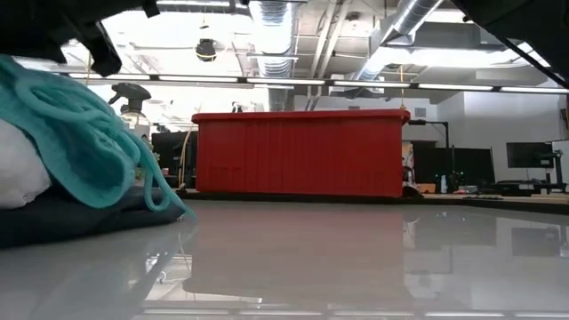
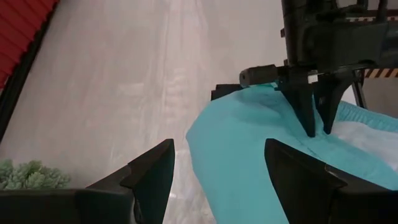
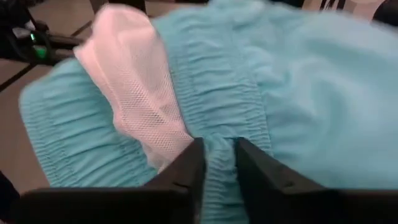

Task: Fold Laundry from Bin
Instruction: Stack the blue shorts on top of the white dress

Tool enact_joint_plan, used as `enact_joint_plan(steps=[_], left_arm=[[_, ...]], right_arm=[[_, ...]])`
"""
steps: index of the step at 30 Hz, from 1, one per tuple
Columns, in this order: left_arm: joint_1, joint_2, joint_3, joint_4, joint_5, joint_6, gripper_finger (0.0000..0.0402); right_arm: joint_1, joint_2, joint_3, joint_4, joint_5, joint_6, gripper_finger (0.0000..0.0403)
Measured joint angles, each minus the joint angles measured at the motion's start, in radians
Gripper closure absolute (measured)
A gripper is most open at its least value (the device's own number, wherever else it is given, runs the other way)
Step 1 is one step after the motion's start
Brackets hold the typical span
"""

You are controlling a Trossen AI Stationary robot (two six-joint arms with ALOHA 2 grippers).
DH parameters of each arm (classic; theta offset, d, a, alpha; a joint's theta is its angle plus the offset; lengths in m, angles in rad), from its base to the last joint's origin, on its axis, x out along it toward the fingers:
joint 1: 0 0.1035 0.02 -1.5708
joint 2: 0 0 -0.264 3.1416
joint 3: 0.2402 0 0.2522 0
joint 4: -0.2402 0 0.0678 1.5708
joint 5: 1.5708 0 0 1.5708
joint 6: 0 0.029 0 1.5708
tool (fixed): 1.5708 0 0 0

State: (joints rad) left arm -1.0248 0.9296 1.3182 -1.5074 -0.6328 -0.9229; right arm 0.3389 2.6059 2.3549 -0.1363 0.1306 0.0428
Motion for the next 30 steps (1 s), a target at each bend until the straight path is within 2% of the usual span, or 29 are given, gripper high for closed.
enact_joint_plan(steps=[6, 12, 19, 21, 25, 30], left_arm=[[0.0, 0.0, 0.0, 0.001, -0.003, -0.006, 0.0164], [0.0, 0.0, 0.0, 0.002, -0.012, -0.014, 0.0164], [0.0, 0.0, 0.0, 0.003, -0.036, -0.021, 0.0164], [0.0, 0.0, 0.0, 0.003, -0.048, -0.021, 0.0164], [0.0, 0.0, 0.0, 0.003, -0.065, -0.021, 0.0164], [0.0, 0.0, 0.0, 0.034, -0.056, -0.051, 0.0164]], right_arm=[[0.002, -0.003, 0.002, 0.012, 0.002, 0.013, 0.0383], [0.018, -0.015, 0.0, 0.021, 0.024, 0.011, 0.0378], [0.044, -0.083, 0.003, 0.071, 0.032, -0.078, 0.0384], [0.048, -0.086, 0.003, 0.078, 0.001, -0.09, 0.0384], [0.053, -0.083, 0.001, 0.06, -0.145, -0.094, 0.0384], [0.057, -0.066, -0.004, -0.02, -0.183, -0.098, 0.0383]])
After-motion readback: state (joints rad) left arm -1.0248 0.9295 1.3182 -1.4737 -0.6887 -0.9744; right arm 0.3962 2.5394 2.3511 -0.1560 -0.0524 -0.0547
